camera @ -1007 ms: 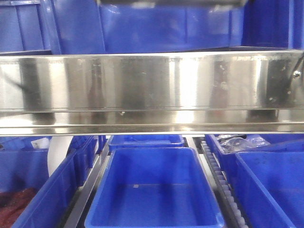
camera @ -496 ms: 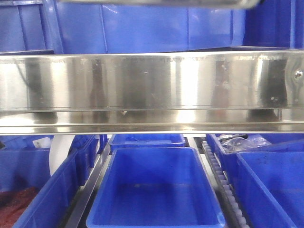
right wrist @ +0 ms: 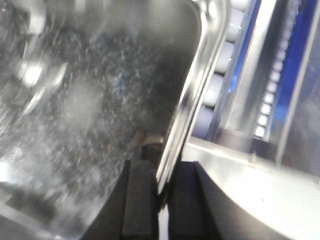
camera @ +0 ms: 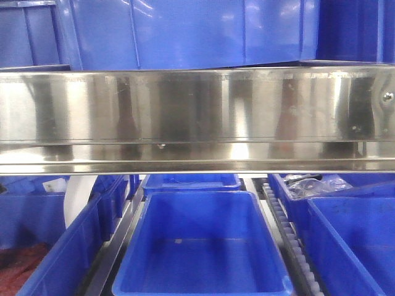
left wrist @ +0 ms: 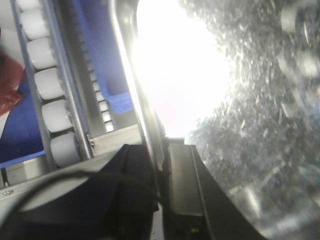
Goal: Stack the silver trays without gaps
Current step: 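Lift the silver tray with both grippers and pull it toward the robot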
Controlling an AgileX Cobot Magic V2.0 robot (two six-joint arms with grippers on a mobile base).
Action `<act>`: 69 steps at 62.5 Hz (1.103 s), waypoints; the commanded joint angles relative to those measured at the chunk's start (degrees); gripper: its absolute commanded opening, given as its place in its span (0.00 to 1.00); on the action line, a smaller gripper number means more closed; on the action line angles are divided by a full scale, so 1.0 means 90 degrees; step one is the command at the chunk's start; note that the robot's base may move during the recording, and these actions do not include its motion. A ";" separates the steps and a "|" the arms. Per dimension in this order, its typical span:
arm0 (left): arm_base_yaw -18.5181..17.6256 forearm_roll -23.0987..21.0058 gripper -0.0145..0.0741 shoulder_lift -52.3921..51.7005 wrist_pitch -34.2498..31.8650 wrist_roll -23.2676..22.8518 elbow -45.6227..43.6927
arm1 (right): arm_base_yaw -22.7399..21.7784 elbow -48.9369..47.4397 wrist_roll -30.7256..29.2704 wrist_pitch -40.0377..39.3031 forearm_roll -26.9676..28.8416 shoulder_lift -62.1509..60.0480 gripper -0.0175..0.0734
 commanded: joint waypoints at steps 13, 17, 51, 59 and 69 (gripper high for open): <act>-0.0369 -0.0172 0.12 -0.0290 0.0345 -0.0034 -0.0147 | 0.0059 -0.0194 -0.0053 -0.0435 0.0066 -0.0495 0.25; -0.0369 -0.0139 0.12 -0.0277 0.0345 -0.0051 -0.0147 | 0.0059 -0.0194 -0.0053 -0.0430 0.0059 -0.0487 0.25; -0.0369 0.0791 0.12 -0.0277 -0.0188 -0.1012 -0.0147 | 0.0059 -0.0194 -0.0053 -0.0938 -0.0148 -0.0233 0.25; -0.0369 0.0791 0.12 -0.0277 -0.0185 -0.1012 -0.0147 | 0.0059 -0.0194 -0.0053 -0.0938 -0.0148 -0.0233 0.25; -0.0369 0.0764 0.12 -0.0277 -0.0175 -0.1012 -0.0147 | 0.0059 -0.0194 -0.0053 -0.0911 -0.0148 -0.0233 0.25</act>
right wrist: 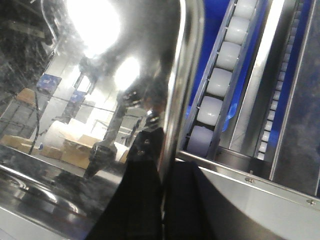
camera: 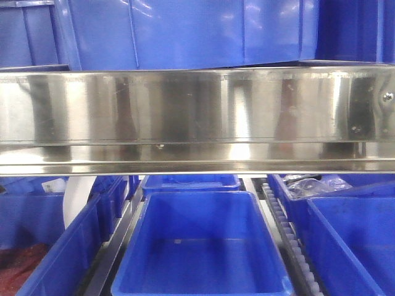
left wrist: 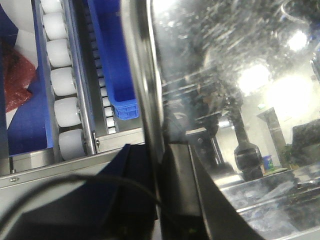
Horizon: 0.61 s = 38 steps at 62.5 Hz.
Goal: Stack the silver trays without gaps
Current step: 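Lift the silver tray with both grippers and pull it toward the robot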
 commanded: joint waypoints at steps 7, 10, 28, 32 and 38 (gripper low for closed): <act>-0.0065 0.0054 0.12 -0.0168 -0.0190 0.0029 -0.0147 | -0.0002 -0.0194 -0.0065 -0.0505 -0.0014 -0.0152 0.25; -0.0065 0.0054 0.11 -0.0168 -0.0190 0.0029 -0.0147 | -0.0002 -0.0194 -0.0065 -0.0505 -0.0014 -0.0152 0.25; -0.0065 0.0054 0.11 -0.0168 -0.0190 0.0029 -0.0147 | -0.0002 -0.0194 -0.0065 -0.0505 -0.0014 -0.0152 0.25; -0.0065 0.0054 0.11 -0.0168 -0.0190 0.0029 -0.0147 | -0.0002 -0.0194 -0.0065 -0.0505 -0.0014 -0.0152 0.25; -0.0065 0.0054 0.11 -0.0168 -0.0190 0.0029 -0.0147 | -0.0002 -0.0194 -0.0065 -0.0505 -0.0014 -0.0152 0.25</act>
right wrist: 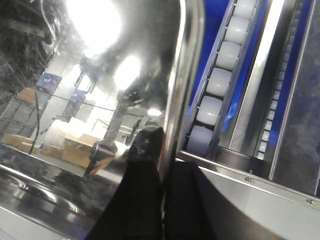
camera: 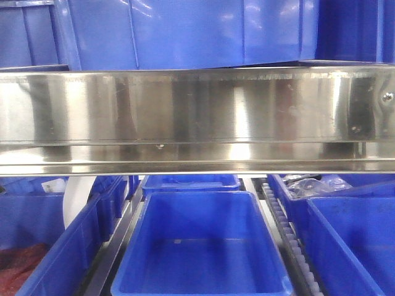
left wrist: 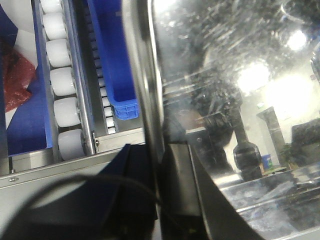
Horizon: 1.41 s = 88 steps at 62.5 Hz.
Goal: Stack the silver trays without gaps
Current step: 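Lift the silver tray with both grippers and pull it toward the robot, then hold the tray in both grippers while driving to the other rack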
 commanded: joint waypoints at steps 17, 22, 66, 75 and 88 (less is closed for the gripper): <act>-0.0065 0.0054 0.11 -0.0168 -0.0190 0.0044 -0.0147 | -0.0002 -0.0194 -0.0065 -0.0505 -0.0014 -0.0152 0.25; -0.0065 0.0054 0.11 -0.0168 -0.0190 0.0044 -0.0147 | -0.0002 -0.0194 -0.0065 -0.0505 -0.0014 -0.0152 0.25; -0.0065 0.0054 0.11 -0.0168 -0.0190 0.0044 -0.0147 | -0.0002 -0.0194 -0.0065 -0.0512 -0.0014 -0.0152 0.25; -0.0065 0.0054 0.11 -0.0168 -0.0190 0.0044 -0.0147 | -0.0002 -0.0194 -0.0065 -0.0512 -0.0014 -0.0152 0.25; -0.0065 0.0054 0.11 -0.0168 -0.0190 0.0044 -0.0147 | -0.0002 -0.0194 -0.0065 -0.0512 -0.0014 -0.0152 0.25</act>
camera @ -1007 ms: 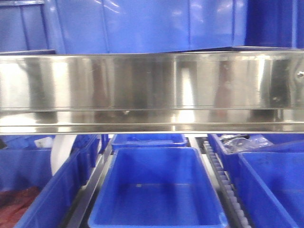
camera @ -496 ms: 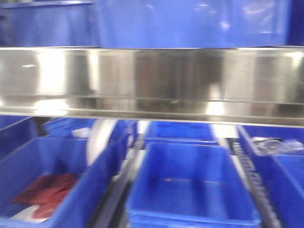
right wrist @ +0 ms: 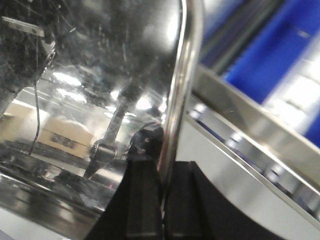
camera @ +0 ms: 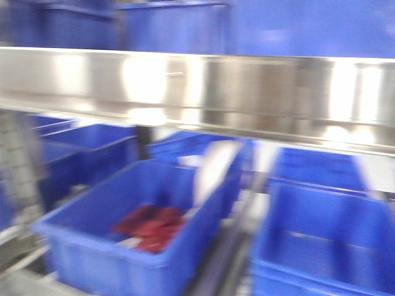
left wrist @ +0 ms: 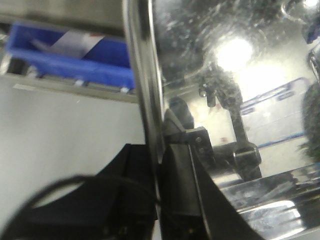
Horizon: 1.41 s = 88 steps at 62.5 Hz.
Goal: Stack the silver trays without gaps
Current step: 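Hold the tray in both grippers while driving to the other rack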
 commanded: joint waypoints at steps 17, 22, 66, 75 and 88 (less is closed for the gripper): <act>-0.0065 0.0054 0.11 -0.0180 -0.0171 0.0058 -0.0147 | -0.0002 -0.0194 -0.0065 -0.0512 0.0010 -0.0152 0.25; -0.0065 0.0054 0.11 -0.0180 -0.0171 0.0058 -0.0147 | -0.0002 -0.0194 -0.0065 -0.0512 0.0010 -0.0152 0.25; -0.0065 0.0054 0.11 -0.0180 -0.0171 0.0058 -0.0147 | -0.0002 -0.0194 -0.0065 -0.0512 0.0010 -0.0152 0.25; -0.0065 0.0054 0.11 -0.0180 -0.0171 0.0058 -0.0147 | -0.0002 -0.0194 -0.0065 -0.0512 0.0010 -0.0152 0.25; -0.0065 0.0054 0.11 -0.0180 -0.0171 0.0058 -0.0147 | -0.0002 -0.0194 -0.0065 -0.0512 0.0010 -0.0152 0.25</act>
